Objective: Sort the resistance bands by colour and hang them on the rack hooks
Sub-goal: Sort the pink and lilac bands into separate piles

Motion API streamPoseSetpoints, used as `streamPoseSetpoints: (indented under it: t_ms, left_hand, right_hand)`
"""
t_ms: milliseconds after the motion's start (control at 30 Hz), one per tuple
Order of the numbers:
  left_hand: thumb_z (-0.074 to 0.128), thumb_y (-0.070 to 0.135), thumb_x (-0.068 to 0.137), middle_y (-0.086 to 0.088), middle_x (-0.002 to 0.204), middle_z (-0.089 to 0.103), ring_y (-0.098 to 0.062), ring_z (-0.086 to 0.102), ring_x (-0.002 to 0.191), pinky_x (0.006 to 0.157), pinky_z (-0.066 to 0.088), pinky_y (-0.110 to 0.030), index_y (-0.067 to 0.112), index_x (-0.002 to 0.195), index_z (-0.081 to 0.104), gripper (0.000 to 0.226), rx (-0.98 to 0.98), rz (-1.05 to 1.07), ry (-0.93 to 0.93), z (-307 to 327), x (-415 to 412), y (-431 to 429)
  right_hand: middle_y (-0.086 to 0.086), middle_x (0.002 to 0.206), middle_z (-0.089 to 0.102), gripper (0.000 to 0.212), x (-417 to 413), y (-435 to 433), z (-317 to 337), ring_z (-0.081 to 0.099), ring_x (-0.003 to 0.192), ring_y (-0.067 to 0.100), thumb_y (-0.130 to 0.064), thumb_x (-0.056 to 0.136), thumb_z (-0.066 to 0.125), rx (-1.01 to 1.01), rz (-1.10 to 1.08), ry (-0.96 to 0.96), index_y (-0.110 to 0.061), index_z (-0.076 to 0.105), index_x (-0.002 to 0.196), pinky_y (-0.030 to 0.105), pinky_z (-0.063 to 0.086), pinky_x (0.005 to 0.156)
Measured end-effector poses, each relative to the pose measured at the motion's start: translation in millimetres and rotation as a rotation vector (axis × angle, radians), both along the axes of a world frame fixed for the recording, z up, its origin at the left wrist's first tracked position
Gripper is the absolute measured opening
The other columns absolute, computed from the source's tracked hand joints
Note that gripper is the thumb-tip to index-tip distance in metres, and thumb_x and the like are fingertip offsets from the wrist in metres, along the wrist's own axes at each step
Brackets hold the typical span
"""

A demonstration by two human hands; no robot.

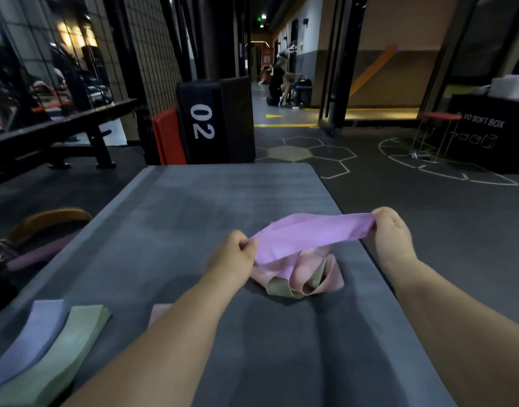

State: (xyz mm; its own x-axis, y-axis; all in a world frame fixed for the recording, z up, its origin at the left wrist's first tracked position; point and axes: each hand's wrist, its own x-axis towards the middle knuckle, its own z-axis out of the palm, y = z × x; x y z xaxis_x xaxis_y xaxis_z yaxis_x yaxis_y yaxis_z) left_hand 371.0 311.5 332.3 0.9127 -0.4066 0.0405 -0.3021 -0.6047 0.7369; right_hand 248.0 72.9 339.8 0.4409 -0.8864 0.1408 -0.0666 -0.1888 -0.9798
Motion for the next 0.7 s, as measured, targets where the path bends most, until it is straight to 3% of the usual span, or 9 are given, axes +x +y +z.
streamPoseSetpoints:
  t_ms: [100, 200, 367, 467, 600, 700]
  left_hand:
    - [0.048, 0.036, 0.096, 0.004, 0.07, 0.049, -0.024, 0.047, 0.076, 0.065, 0.034, -0.03, 0.019, 0.076, 0.042, 0.027, -0.055, -0.002, -0.027, 15, -21, 20]
    - [0.051, 0.034, 0.095, 0.001, 0.068, 0.049, -0.023, 0.045, 0.071, 0.064, 0.034, -0.032, 0.016, 0.076, 0.044, 0.026, -0.127, -0.006, -0.002, 24, -42, 40]
    - [0.051, 0.033, 0.095, 0.004, 0.066, 0.046, -0.017, 0.041, 0.065, 0.06, 0.031, -0.031, 0.017, 0.075, 0.044, 0.026, -0.073, -0.074, 0.081, 22, -82, 85]
    - [0.051, 0.033, 0.095, 0.004, 0.068, 0.049, -0.017, 0.043, 0.067, 0.062, 0.032, -0.031, 0.016, 0.076, 0.048, 0.026, -0.052, -0.088, 0.179, 6, -103, 106]
    - [0.05, 0.037, 0.094, 0.002, 0.073, 0.056, -0.019, 0.051, 0.073, 0.073, 0.044, -0.035, 0.02, 0.073, 0.047, 0.027, 0.032, -0.125, 0.257, -20, -124, 116]
    - [0.043, 0.038, 0.097, 0.004, 0.075, 0.053, -0.018, 0.049, 0.073, 0.061, 0.035, -0.03, 0.022, 0.076, 0.042, 0.026, 0.228, -0.123, 0.165, -33, -134, 114]
  right_hand:
    - [0.007, 0.083, 0.046, 0.021, -32, 15, 16, 0.038, 0.076, 0.018, -0.014, 0.092, 0.041, -0.07, 0.041, 0.003, 0.003, 0.053, 0.088, 0.03, 0.031, 0.061]
    - [0.008, 0.077, 0.042, 0.024, -60, 29, 28, 0.035, 0.071, 0.018, -0.012, 0.093, 0.046, -0.163, 0.096, 0.037, 0.008, 0.049, 0.082, 0.031, 0.026, 0.058]
    - [0.002, 0.063, 0.047, 0.029, -110, 51, 28, 0.04, 0.061, 0.017, -0.011, 0.092, 0.051, -0.113, 0.238, 0.255, -0.012, 0.052, 0.063, 0.029, 0.026, 0.054]
    - [0.004, 0.066, 0.054, 0.022, -132, 58, 14, 0.047, 0.064, 0.019, -0.016, 0.089, 0.056, -0.076, 0.3, 0.427, -0.005, 0.062, 0.07, 0.029, 0.033, 0.059]
    - [0.003, 0.063, 0.048, 0.024, -156, 69, -3, 0.042, 0.063, 0.018, -0.024, 0.083, 0.06, -0.111, 0.264, 0.47, -0.012, 0.053, 0.063, 0.03, 0.03, 0.061]
    - [0.004, 0.07, 0.061, 0.024, -160, 78, -17, 0.051, 0.068, 0.02, -0.026, 0.088, 0.061, -0.169, 0.231, 0.57, -0.007, 0.061, 0.073, 0.031, 0.037, 0.061]
